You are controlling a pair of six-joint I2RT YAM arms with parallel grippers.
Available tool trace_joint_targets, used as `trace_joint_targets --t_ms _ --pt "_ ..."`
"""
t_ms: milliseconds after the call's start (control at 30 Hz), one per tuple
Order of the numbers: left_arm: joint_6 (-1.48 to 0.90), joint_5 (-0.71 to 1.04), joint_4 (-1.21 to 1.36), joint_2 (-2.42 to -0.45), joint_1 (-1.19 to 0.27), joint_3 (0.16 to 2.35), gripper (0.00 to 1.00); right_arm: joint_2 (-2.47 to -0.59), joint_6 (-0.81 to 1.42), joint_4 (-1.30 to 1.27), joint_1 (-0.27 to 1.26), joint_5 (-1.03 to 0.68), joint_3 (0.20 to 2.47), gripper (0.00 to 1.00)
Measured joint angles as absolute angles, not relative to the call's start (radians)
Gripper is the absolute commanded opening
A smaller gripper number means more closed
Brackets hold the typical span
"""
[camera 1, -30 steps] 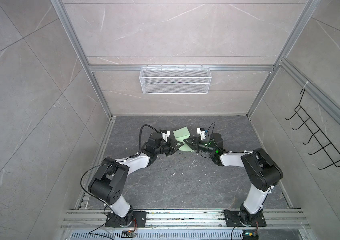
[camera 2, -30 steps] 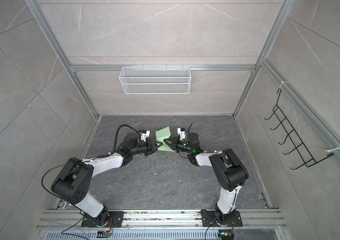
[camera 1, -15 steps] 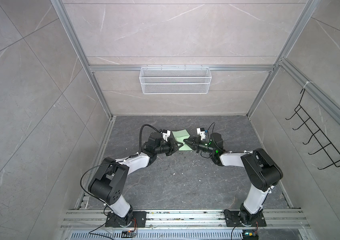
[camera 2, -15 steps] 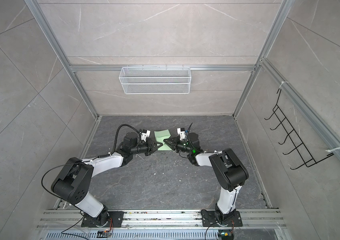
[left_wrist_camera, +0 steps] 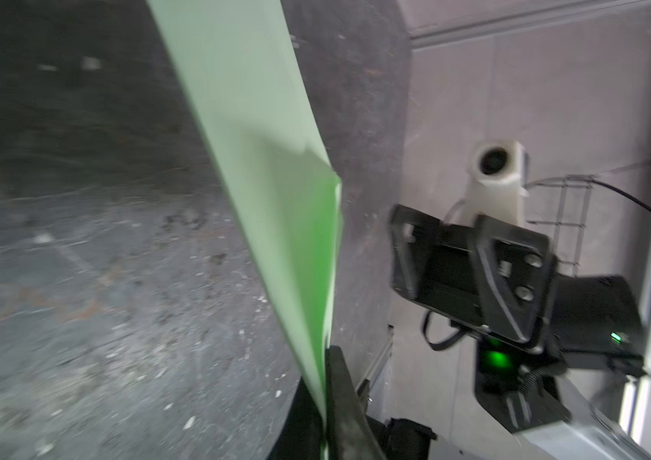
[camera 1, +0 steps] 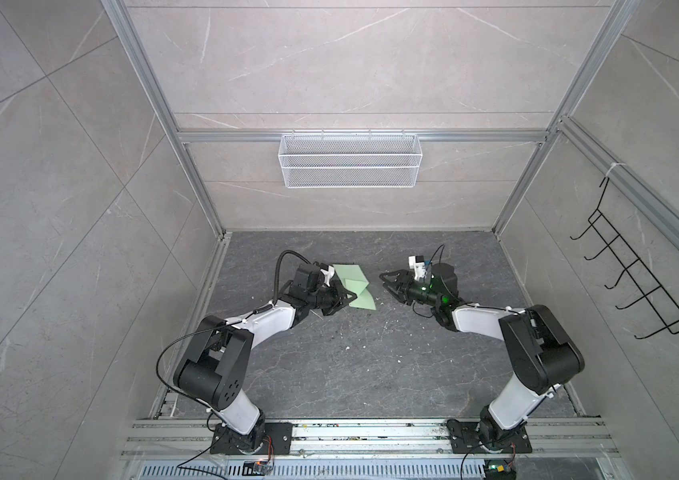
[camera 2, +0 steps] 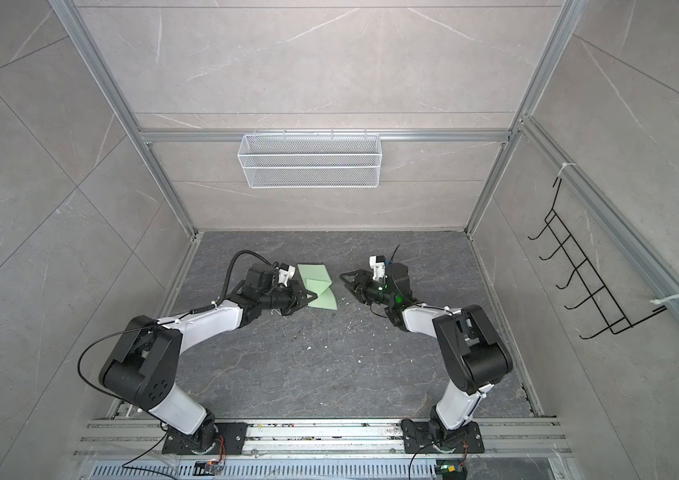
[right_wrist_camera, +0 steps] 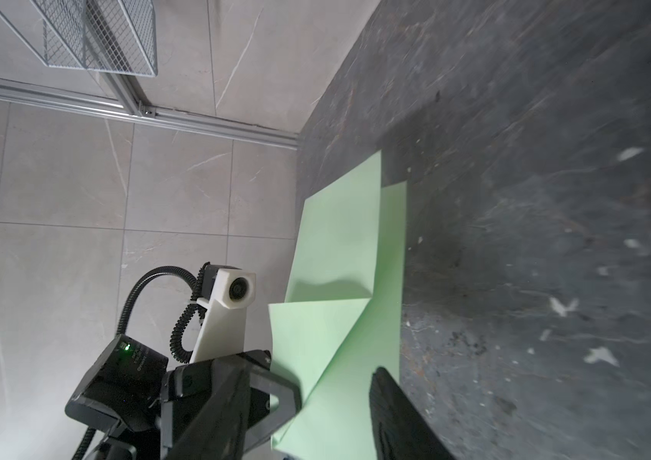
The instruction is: Fold a paper plane with a square sheet of paper (pick it up from the middle)
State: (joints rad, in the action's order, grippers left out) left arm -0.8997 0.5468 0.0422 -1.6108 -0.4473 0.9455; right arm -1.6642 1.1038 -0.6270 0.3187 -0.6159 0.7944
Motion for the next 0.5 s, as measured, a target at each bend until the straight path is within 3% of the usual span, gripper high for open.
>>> trace_joint_targets --t_ms 267,500 --pt "-0.548 -0.009 -0.686 -1.616 -0.452 1.323 0.07 -1.452 0.856 -0.276 0.310 -0.418 0.797 0.55" --pt "-0.457 -0.411 -1.036 -1.807 -0.554 1.579 0.09 -1.419 0.784 -0.145 0.310 -0.323 0.797 0.55"
